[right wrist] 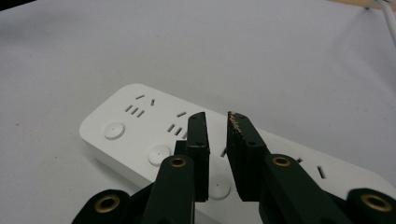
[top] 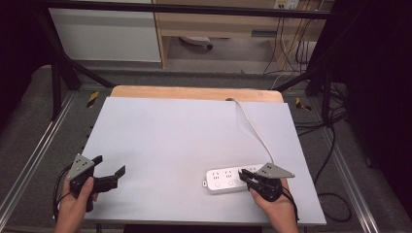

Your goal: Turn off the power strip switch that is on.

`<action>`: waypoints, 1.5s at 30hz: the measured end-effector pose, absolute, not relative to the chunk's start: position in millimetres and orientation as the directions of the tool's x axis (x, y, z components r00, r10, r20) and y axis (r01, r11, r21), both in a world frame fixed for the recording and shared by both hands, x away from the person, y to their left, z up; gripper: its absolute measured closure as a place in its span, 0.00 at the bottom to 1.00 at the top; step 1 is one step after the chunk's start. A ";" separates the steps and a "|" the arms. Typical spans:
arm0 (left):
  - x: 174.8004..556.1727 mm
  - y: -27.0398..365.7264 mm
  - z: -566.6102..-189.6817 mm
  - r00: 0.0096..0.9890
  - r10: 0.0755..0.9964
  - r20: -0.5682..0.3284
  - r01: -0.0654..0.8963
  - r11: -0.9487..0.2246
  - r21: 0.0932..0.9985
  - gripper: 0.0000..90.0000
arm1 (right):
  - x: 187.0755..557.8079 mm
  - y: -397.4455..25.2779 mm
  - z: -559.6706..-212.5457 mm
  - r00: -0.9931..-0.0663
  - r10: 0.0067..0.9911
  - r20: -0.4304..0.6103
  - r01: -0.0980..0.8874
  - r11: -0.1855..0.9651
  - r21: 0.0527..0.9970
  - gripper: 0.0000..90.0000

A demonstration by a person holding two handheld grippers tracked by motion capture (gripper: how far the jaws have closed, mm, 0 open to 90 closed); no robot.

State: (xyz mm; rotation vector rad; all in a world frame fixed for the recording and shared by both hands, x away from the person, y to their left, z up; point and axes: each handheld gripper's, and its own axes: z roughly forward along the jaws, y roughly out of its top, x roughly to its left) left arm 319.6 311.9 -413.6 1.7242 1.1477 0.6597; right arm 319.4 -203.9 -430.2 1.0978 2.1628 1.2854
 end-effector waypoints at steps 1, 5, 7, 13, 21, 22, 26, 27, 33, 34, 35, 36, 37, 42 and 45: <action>319.6 311.9 -413.6 0.418 0.907 -0.058 0.407 -0.129 0.904 0.07 | 319.4 -204.3 -429.8 -0.615 0.787 0.056 0.424 0.270 0.864 0.88; 319.5 311.8 -413.6 0.418 0.906 -0.058 0.407 -0.130 0.904 0.07 | 319.6 -205.1 -428.9 -0.608 0.791 0.062 0.426 0.259 0.867 0.84; 319.4 311.9 -413.5 0.419 0.906 -0.058 0.406 -0.130 0.904 0.07 | 319.5 -205.8 -428.4 -0.609 0.790 0.063 0.421 0.256 0.870 0.82; 319.6 312.0 -413.7 0.418 0.906 -0.059 0.408 -0.130 0.904 0.07 | 319.7 -205.0 -427.0 -0.608 0.791 0.074 0.416 0.237 0.878 0.71; 319.6 311.9 -413.7 0.419 0.906 -0.056 0.409 -0.134 0.903 0.07 | 320.4 -207.3 -425.5 -0.587 0.806 0.079 0.410 0.212 0.887 0.55; 319.6 311.8 -413.6 0.420 0.906 -0.056 0.409 -0.134 0.903 0.07 | 320.7 -207.7 -425.3 -0.580 0.810 0.083 0.414 0.206 0.887 0.53; 319.6 311.9 -413.6 0.420 0.906 -0.056 0.409 -0.133 0.903 0.07 | 322.3 -208.1 -424.3 -0.569 0.817 0.088 0.419 0.196 0.887 0.39; 319.5 311.8 -413.6 0.418 0.906 -0.059 0.409 -0.130 0.903 0.07 | 322.2 -207.7 -423.9 -0.568 0.818 0.090 0.418 0.192 0.888 0.37; 319.5 311.9 -413.7 0.418 0.906 -0.059 0.409 -0.130 0.903 0.07 | 322.6 -206.8 -422.8 -0.552 0.830 0.075 0.407 0.190 0.893 0.27; 319.5 311.8 -413.6 0.419 0.906 -0.059 0.409 -0.130 0.903 0.07 | 322.5 -207.0 -422.5 -0.553 0.829 0.078 0.409 0.189 0.893 0.26; 319.5 311.7 -413.6 0.419 0.906 -0.058 0.409 -0.131 0.903 0.07 | 322.7 -207.0 -422.4 -0.554 0.829 0.078 0.410 0.190 0.892 0.24; 319.5 311.8 -413.6 0.419 0.906 -0.056 0.409 -0.133 0.903 0.07 | 322.7 -206.8 -422.2 -0.553 0.829 0.079 0.410 0.189 0.892 0.21; 319.5 311.8 -413.6 0.419 0.906 -0.056 0.409 -0.133 0.903 0.07 | 322.7 -206.5 -422.2 -0.551 0.831 0.076 0.408 0.189 0.893 0.19; 319.5 311.9 -413.7 0.419 0.906 -0.058 0.409 -0.131 0.903 0.07 | 322.5 -204.8 -421.6 -0.541 0.839 0.062 0.399 0.192 0.897 0.07; 319.5 311.9 -413.7 0.419 0.906 -0.059 0.410 -0.131 0.903 0.07 | 322.5 -204.7 -421.2 -0.538 0.840 0.070 0.405 0.185 0.895 0.05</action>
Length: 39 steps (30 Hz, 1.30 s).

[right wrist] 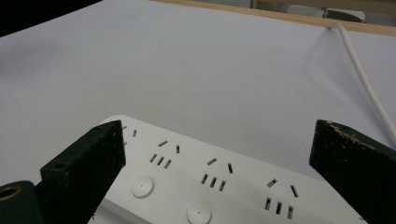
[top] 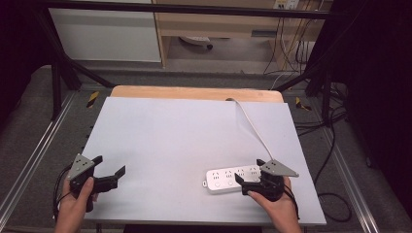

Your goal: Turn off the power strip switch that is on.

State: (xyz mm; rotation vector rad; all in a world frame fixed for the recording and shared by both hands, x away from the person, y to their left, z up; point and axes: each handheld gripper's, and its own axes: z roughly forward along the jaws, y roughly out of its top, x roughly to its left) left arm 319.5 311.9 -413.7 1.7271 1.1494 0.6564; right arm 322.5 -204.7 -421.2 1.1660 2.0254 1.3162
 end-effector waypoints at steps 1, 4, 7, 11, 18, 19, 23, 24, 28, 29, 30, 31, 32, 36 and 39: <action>319.5 311.8 -413.7 0.419 0.906 -0.059 0.409 -0.131 0.903 0.07 | 322.7 -204.7 -421.3 -0.534 0.843 0.068 0.402 0.183 0.897 0.05; 319.5 311.9 -413.7 0.419 0.906 -0.060 0.409 -0.130 0.903 0.07 | 323.1 -205.3 -421.2 -0.522 0.850 0.068 0.405 0.178 0.897 0.05; 319.5 312.0 -413.7 0.418 0.906 -0.060 0.409 -0.129 0.903 0.07 | 323.4 -206.1 -421.0 -0.510 0.858 0.065 0.405 0.173 0.898 0.05; 319.5 312.1 -413.7 0.418 0.906 -0.059 0.410 -0.130 0.903 0.07 | 323.4 -209.0 -419.7 -0.491 0.869 0.065 0.402 0.160 0.901 0.05; 319.3 312.6 -413.6 0.417 0.907 -0.062 0.410 -0.127 0.903 0.07 | 324.6 -216.8 -417.4 -0.440 0.895 0.069 0.405 0.130 0.905 0.05; 319.3 312.5 -413.6 0.417 0.907 -0.062 0.410 -0.127 0.903 0.07 | 324.6 -218.3 -417.0 -0.434 0.898 0.063 0.404 0.132 0.905 0.05; 319.3 312.7 -413.6 0.418 0.906 -0.060 0.410 -0.129 0.903 0.07 | 325.2 -222.7 -415.8 -0.411 0.910 0.055 0.401 0.126 0.907 0.05; 319.2 312.7 -413.5 0.418 0.907 -0.061 0.410 -0.129 0.903 0.07 | 325.3 -224.3 -415.7 -0.407 0.912 0.049 0.401 0.130 0.907 0.05; 319.2 313.0 -413.5 0.416 0.907 -0.060 0.410 -0.128 0.903 0.07 | 325.4 -231.9 -414.6 -0.395 0.917 0.055 0.398 0.117 0.910 0.04; 319.2 313.1 -413.5 0.417 0.907 -0.060 0.410 -0.128 0.903 0.07 | 325.2 -233.7 -414.3 -0.391 0.919 0.056 0.397 0.114 0.911 0.04; 319.3 313.0 -413.5 0.417 0.907 -0.060 0.411 -0.129 0.903 0.07 | 325.2 -235.7 -414.0 -0.389 0.920 0.056 0.398 0.113 0.911 0.04; 319.2 313.0 -413.5 0.417 0.907 -0.060 0.411 -0.129 0.903 0.07 | 324.9 -237.4 -413.7 -0.384 0.922 0.058 0.400 0.109 0.910 0.04; 319.2 313.0 -413.5 0.416 0.907 -0.061 0.411 -0.128 0.903 0.07 | 324.9 -239.3 -413.7 -0.380 0.923 0.058 0.400 0.108 0.910 0.04; 319.1 313.1 -413.5 0.416 0.907 -0.060 0.410 -0.128 0.903 0.07 | 324.4 -245.7 -413.6 -0.373 0.927 0.052 0.397 0.109 0.911 0.04; 319.1 313.2 -413.4 0.416 0.907 -0.060 0.410 -0.128 0.903 0.07 | 324.1 -250.1 -413.5 -0.370 0.927 0.052 0.391 0.105 0.914 0.04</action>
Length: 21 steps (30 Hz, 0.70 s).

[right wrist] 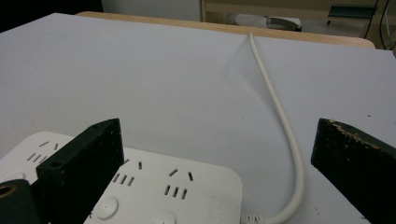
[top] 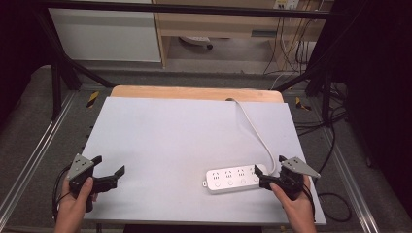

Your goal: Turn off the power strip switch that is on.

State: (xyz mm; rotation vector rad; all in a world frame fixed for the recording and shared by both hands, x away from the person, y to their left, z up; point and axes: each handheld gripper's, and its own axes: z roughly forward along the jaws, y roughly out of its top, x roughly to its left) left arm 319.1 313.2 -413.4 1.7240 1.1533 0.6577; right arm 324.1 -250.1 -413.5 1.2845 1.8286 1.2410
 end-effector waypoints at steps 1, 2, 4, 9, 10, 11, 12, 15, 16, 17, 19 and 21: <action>319.2 313.3 -413.5 0.417 0.907 -0.060 0.410 -0.129 0.903 0.07 | 324.0 -251.2 -413.6 -0.370 0.928 0.052 0.388 0.103 0.916 0.04; 319.2 313.3 -413.5 0.417 0.907 -0.060 0.410 -0.129 0.903 0.07 | 324.0 -252.3 -413.7 -0.367 0.929 0.049 0.387 0.104 0.916 0.04; 319.1 313.3 -413.5 0.416 0.908 -0.060 0.410 -0.128 0.903 0.07 | 323.7 -254.5 -413.7 -0.368 0.928 0.052 0.384 0.101 0.918 0.04; 319.2 313.4 -413.5 0.416 0.907 -0.061 0.410 -0.127 0.903 0.07 | 323.3 -258.8 -414.3 -0.375 0.925 0.054 0.375 0.098 0.922 0.04; 319.1 313.4 -413.5 0.415 0.908 -0.061 0.410 -0.127 0.903 0.07 | 323.0 -260.0 -414.4 -0.374 0.926 0.056 0.377 0.096 0.921 0.04; 319.1 313.4 -413.4 0.415 0.908 -0.061 0.410 -0.126 0.903 0.07 | 322.9 -261.5 -414.5 -0.373 0.926 0.056 0.377 0.096 0.921 0.04; 319.1 313.3 -413.5 0.415 0.908 -0.061 0.410 -0.126 0.903 0.07 | 322.9 -263.2 -414.5 -0.368 0.928 0.057 0.377 0.093 0.921 0.05; 319.1 313.4 -413.5 0.415 0.908 -0.060 0.411 -0.128 0.903 0.07 | 322.5 -268.3 -414.5 -0.366 0.928 0.064 0.372 0.084 0.924 0.05; 319.0 313.3 -413.4 0.415 0.908 -0.061 0.410 -0.126 0.903 0.07 | 322.5 -270.1 -414.4 -0.364 0.929 0.066 0.374 0.081 0.924 0.05; 319.0 313.5 -413.3 0.414 0.908 -0.059 0.408 -0.127 0.904 0.07 | 322.5 -271.8 -414.6 -0.362 0.930 0.067 0.374 0.079 0.924 0.06; 319.0 313.4 -413.4 0.413 0.909 -0.062 0.410 -0.124 0.904 0.07 | 322.5 -275.0 -415.1 -0.359 0.931 0.066 0.375 0.079 0.924 0.06; 319.1 313.6 -413.4 0.414 0.908 -0.061 0.409 -0.125 0.904 0.07 | 322.0 -278.7 -415.7 -0.355 0.933 0.066 0.379 0.079 0.922 0.06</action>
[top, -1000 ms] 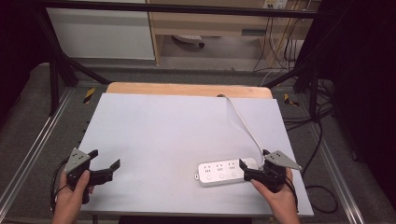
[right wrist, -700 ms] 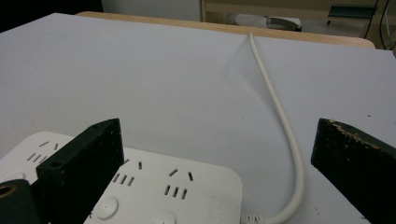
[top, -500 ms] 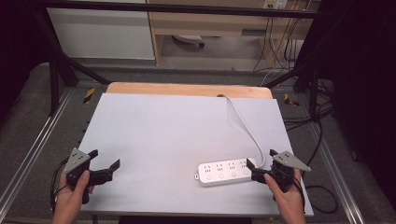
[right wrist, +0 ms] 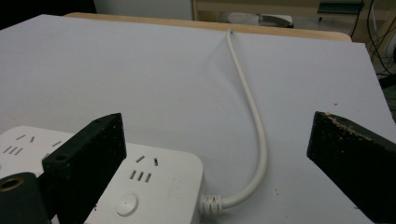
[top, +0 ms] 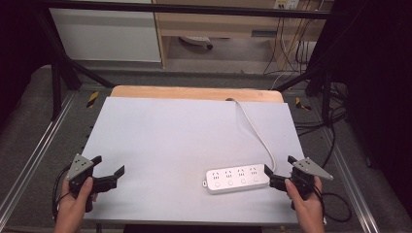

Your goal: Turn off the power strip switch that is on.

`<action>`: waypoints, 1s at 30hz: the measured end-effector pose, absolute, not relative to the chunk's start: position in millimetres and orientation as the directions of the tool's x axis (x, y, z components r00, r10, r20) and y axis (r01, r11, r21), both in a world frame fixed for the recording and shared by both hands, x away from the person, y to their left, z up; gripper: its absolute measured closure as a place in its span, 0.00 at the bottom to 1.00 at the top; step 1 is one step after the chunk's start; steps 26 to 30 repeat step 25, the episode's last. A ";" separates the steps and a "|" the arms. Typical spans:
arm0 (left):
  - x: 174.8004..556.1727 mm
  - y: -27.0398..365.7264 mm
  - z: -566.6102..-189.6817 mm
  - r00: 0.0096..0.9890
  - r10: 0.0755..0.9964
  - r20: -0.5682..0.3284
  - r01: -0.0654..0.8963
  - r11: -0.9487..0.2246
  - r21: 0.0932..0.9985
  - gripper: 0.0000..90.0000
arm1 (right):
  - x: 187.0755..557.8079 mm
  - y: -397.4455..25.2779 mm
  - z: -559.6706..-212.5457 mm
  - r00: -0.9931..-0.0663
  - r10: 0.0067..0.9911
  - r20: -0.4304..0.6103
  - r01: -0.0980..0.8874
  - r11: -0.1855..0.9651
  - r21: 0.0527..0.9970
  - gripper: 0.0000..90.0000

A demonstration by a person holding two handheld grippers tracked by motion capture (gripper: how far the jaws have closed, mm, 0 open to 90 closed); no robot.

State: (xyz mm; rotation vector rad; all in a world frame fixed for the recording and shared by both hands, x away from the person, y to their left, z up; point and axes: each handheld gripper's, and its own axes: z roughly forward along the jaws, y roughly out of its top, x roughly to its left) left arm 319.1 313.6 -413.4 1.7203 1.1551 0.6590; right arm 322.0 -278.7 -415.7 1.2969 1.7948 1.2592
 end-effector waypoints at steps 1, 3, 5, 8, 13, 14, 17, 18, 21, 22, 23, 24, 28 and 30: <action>319.1 313.4 -413.5 0.413 0.908 -0.063 0.410 -0.124 0.904 0.07 | 321.8 -280.8 -415.9 -0.351 0.934 0.063 0.379 0.080 0.922 0.06; 319.1 313.4 -413.4 0.414 0.908 -0.061 0.410 -0.126 0.903 0.07 | 321.4 -285.2 -416.5 -0.343 0.937 0.065 0.381 0.076 0.921 0.06; 319.1 313.3 -413.4 0.414 0.908 -0.061 0.409 -0.126 0.904 0.07 | 321.7 -289.5 -417.2 -0.334 0.940 0.068 0.382 0.069 0.922 0.06; 319.0 313.6 -413.4 0.413 0.909 -0.061 0.409 -0.125 0.904 0.07 | 322.4 -295.2 -419.5 -0.322 0.944 0.068 0.386 0.065 0.920 0.06; 319.1 313.4 -413.4 0.414 0.908 -0.059 0.409 -0.127 0.904 0.07 | 323.5 -302.0 -422.6 -0.297 0.952 0.068 0.398 0.059 0.915 0.06; 319.0 313.3 -413.3 0.414 0.908 -0.059 0.408 -0.127 0.904 0.07 | 324.1 -303.4 -423.4 -0.290 0.955 0.066 0.399 0.058 0.915 0.06; 319.2 313.4 -413.5 0.415 0.908 -0.062 0.410 -0.126 0.903 0.07 | 325.0 -307.4 -426.0 -0.262 0.963 0.068 0.419 0.050 0.907 0.06; 319.2 313.4 -413.5 0.414 0.908 -0.063 0.410 -0.125 0.904 0.07 | 325.6 -308.9 -427.3 -0.253 0.965 0.069 0.426 0.048 0.904 0.06; 319.1 313.4 -413.4 0.415 0.908 -0.059 0.410 -0.128 0.903 0.07 | 327.0 -313.1 -430.2 -0.230 0.971 0.072 0.444 0.039 0.895 0.07; 319.1 313.3 -413.4 0.416 0.908 -0.059 0.410 -0.129 0.903 0.07 | 327.6 -314.5 -431.3 -0.219 0.973 0.067 0.453 0.040 0.891 0.07; 319.2 313.1 -413.4 0.416 0.907 -0.060 0.410 -0.128 0.903 0.07 | 328.1 -315.2 -432.5 -0.207 0.976 0.071 0.466 0.034 0.884 0.07; 319.2 313.0 -413.4 0.416 0.907 -0.059 0.409 -0.129 0.903 0.07 | 328.8 -316.1 -433.9 -0.197 0.978 0.073 0.484 0.033 0.875 0.07; 319.3 313.0 -413.4 0.416 0.907 -0.057 0.409 -0.130 0.903 0.07 | 329.5 -316.6 -435.4 -0.184 0.980 0.078 0.506 0.026 0.862 0.07; 319.3 313.0 -413.4 0.416 0.907 -0.057 0.409 -0.130 0.903 0.07 | 329.5 -316.6 -435.4 -0.184 0.980 0.078 0.506 0.026 0.862 0.07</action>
